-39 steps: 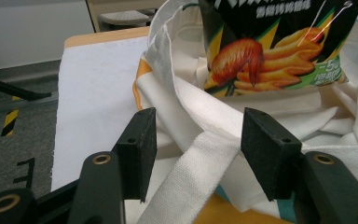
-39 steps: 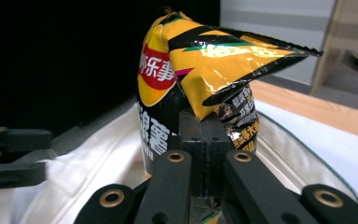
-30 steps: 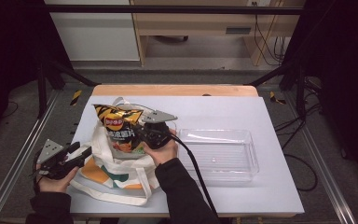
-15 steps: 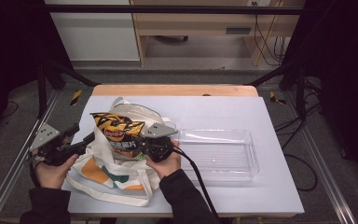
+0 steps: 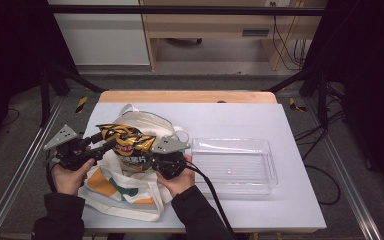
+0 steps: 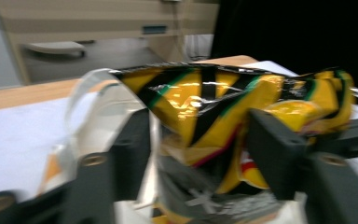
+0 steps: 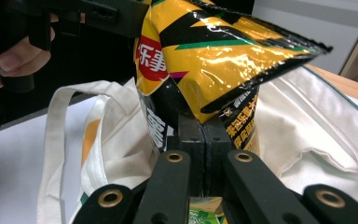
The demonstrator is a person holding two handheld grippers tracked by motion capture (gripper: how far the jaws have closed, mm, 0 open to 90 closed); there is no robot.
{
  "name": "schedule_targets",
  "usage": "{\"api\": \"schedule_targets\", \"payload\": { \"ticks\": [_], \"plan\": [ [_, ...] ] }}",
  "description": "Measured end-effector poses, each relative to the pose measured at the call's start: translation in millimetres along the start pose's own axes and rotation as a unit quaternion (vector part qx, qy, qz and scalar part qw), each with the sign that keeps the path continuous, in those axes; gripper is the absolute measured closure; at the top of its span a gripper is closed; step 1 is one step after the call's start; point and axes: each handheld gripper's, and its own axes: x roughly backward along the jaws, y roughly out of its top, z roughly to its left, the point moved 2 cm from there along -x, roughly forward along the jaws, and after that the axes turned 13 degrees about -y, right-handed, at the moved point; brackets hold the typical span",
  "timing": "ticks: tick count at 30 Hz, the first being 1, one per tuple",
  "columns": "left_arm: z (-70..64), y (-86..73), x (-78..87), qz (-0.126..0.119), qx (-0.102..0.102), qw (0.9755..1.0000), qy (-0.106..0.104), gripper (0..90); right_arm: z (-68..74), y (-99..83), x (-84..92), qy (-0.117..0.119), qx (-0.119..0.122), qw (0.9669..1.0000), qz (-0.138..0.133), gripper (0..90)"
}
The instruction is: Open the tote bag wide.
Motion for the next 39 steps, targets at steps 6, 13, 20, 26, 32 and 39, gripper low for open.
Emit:
{"api": "schedule_targets", "payload": {
  "ticks": [6, 13, 20, 26, 32, 39],
  "plan": [
    [-1.6, -1.9, -4.4, 0.014, -0.008, 0.9998, -0.007, 75.1, -2.7, -3.1, 1.6, 0.0, -0.005, 1.0, 0.004, 89.6],
    [-7.7, -3.8, -0.4, 0.013, -0.015, 0.9997, 0.012, 89.7, -2.5, -1.3, 2.0, -0.003, -0.022, 0.9998, -0.003, 82.3],
    [-13.7, 0.4, 6.9, -0.006, -0.01, 0.9999, 0.006, 90.0, -6.8, 3.1, 12.0, -0.016, -0.027, 0.9993, -0.022, 56.8],
    [-24.7, 8.6, 10.7, -0.023, -0.006, 0.9997, -0.004, 90.0, -19.6, 7.2, 38.3, -0.038, -0.027, 0.9975, -0.053, 26.5],
    [-37.8, 16.0, 13.3, -0.036, -0.007, 0.9993, -0.006, 90.0, -40.9, -0.1, 66.5, -0.059, -0.033, 0.9965, -0.05, 20.8],
    [-47.4, 22.6, 17.5, -0.056, -0.006, 0.9984, -0.006, 90.0, -71.7, -22.5, 99.6, -0.097, -0.04, 0.9931, -0.052, 20.4]
  ]
}}
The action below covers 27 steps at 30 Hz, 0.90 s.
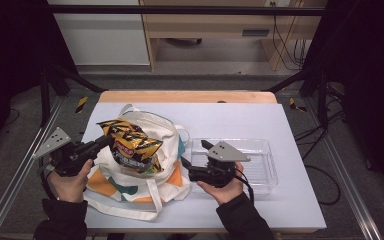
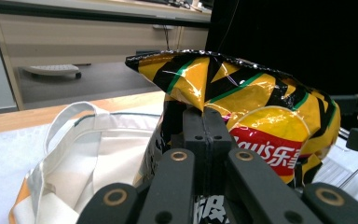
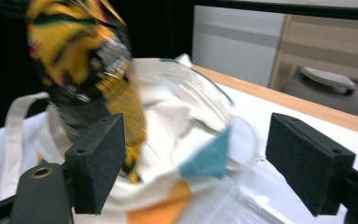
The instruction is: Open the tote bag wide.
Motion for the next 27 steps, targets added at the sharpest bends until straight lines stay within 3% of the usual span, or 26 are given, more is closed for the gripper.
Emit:
{"api": "schedule_targets", "payload": {
  "ticks": [4, 7, 10, 13, 19, 23, 27],
  "plan": [
    [-6.1, 3.6, -0.4, -0.004, -0.011, 0.9999, 0.001, 90.0, -16.3, -13.5, 9.8, -0.013, -0.016, 0.9998, -0.004, 21.5],
    [-7.8, 1.0, -2.8, -0.002, -0.015, 0.9998, 0.012, 90.0, -18.5, -14.6, 10.1, -0.011, -0.02, 0.9997, -0.008, 24.2],
    [-5.1, -1.4, -3.8, 0.0, -0.01, 0.9998, 0.015, 90.0, -6.6, -5.8, 7.7, 0.01, -0.026, 0.9994, -0.02, 28.4],
    [-3.9, -3.3, -4.0, 0.002, -0.009, 0.9998, 0.019, 90.0, 14.2, 4.7, 0.0, 0.045, -0.031, 0.9981, -0.029, 32.1],
    [-3.6, -5.6, -4.2, 0.006, -0.012, 0.9997, 0.023, 90.0, 60.2, 16.6, -28.2, 0.093, -0.034, 0.9949, -0.017, 38.0],
    [-1.5, -7.0, -2.7, 0.007, -0.013, 0.9994, 0.031, 90.0, 78.3, 20.7, -40.8, 0.085, -0.026, 0.996, -0.012, 57.9],
    [0.3, -7.4, -0.5, 0.003, -0.005, 0.9997, 0.024, 90.0, 74.6, 23.6, -43.8, 0.09, -0.049, 0.9947, -0.006, 83.8]
  ]
}}
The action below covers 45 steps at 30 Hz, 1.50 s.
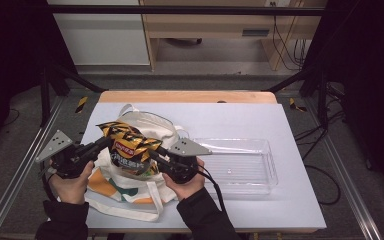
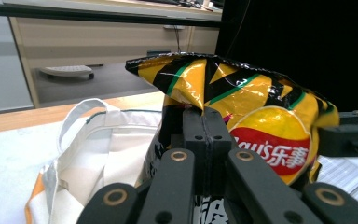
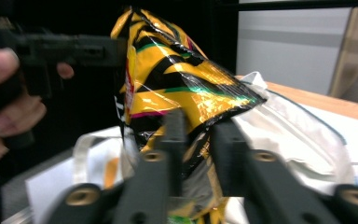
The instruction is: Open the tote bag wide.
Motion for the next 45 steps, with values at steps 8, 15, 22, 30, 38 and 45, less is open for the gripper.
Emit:
{"api": "schedule_targets", "payload": {
  "ticks": [8, 15, 22, 30, 38, 45],
  "plan": [
    [-9.0, 3.9, 0.2, -0.003, -0.009, 0.9999, -0.011, 90.0, -6.7, 12.8, 6.6, -0.003, -0.009, 0.9999, -0.003, 90.0],
    [-15.7, 8.7, 2.8, -0.013, -0.016, 0.9996, -0.02, 90.0, -8.8, 31.6, 11.7, -0.014, -0.006, 0.9996, -0.021, 90.0],
    [-21.4, 14.8, 5.4, -0.028, -0.022, 0.9991, -0.023, 90.0, -10.1, 41.1, 13.5, -0.019, 0.001, 0.9993, -0.032, 90.0],
    [-28.8, 22.3, 2.7, -0.036, -0.032, 0.9984, -0.028, 90.0, -13.1, 50.1, 21.2, -0.02, 0.007, 0.9989, -0.043, 90.0],
    [-40.5, 35.5, -4.7, -0.045, -0.04, 0.9975, -0.038, 90.0, -19.8, 64.0, 37.0, -0.029, 0.018, 0.998, -0.053, 90.0],
    [-51.3, 49.6, -17.9, -0.047, -0.044, 0.9968, -0.047, 90.0, -28.4, 76.0, 50.4, -0.043, 0.024, 0.9968, -0.063, 90.0]
  ]
}}
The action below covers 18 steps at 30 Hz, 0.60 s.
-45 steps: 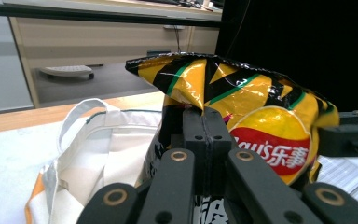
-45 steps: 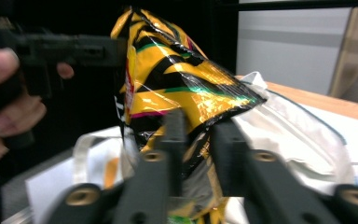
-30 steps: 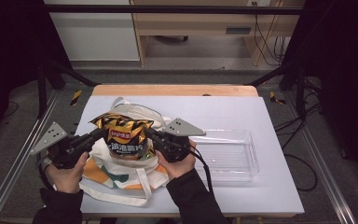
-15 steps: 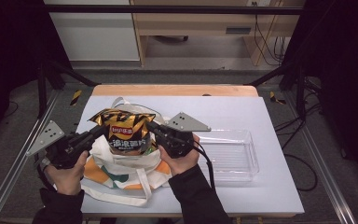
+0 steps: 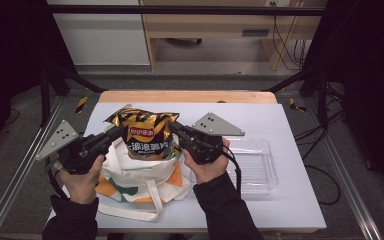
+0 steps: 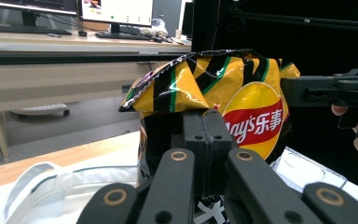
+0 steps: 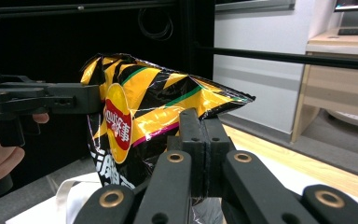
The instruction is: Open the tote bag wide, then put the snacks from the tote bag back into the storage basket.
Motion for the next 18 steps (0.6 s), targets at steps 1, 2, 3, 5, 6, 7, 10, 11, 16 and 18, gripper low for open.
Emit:
{"api": "schedule_targets", "payload": {
  "ticks": [1, 2, 3, 5, 6, 7, 10, 11, 16, 18],
  "plan": [
    [-1.1, 1.7, -1.6, 0.0, -0.001, 1.0, -0.001, 90.0, -2.9, 2.3, 2.5, -0.003, 0.003, 1.0, -0.002, 90.0],
    [-2.6, 4.0, -3.7, -0.001, -0.004, 1.0, -0.001, 90.0, -4.1, 3.5, 3.9, -0.005, 0.003, 1.0, -0.004, 90.0],
    [-4.1, 6.2, -5.7, -0.001, -0.005, 1.0, -0.002, 90.0, -5.7, 5.1, 5.8, -0.007, 0.003, 1.0, -0.006, 90.0],
    [-6.6, 9.8, -9.3, 0.0, -0.008, 1.0, -0.003, 90.0, -9.1, 7.8, 9.3, -0.01, 0.002, 0.9999, -0.009, 90.0],
    [-8.2, 12.3, -12.1, 0.001, -0.01, 0.9999, -0.003, 90.0, -10.5, 8.8, 10.4, -0.012, 0.001, 0.9999, -0.009, 90.0],
    [-9.4, 14.2, -14.5, 0.001, -0.01, 0.9999, -0.004, 90.0, -12.9, 10.3, 12.1, -0.014, 0.0, 0.9999, -0.01, 90.0],
    [-12.5, 18.9, -21.6, 0.002, -0.014, 0.9999, -0.006, 90.0, -18.8, 13.7, 17.6, -0.019, 0.002, 0.9998, -0.011, 90.0],
    [-14.3, 20.5, -25.0, 0.001, -0.015, 0.9999, -0.008, 90.0, -19.9, 14.5, 19.3, -0.022, 0.001, 0.9997, -0.01, 90.0],
    [-23.7, 25.9, -38.0, -0.001, -0.017, 0.9997, -0.016, 90.0, -30.3, 20.3, 31.5, -0.035, 0.002, 0.9993, -0.016, 90.0],
    [-27.0, 27.7, -43.9, -0.001, -0.018, 0.9996, -0.021, 90.0, -34.9, 22.1, 36.6, -0.04, 0.002, 0.9991, -0.016, 90.0]
  ]
}}
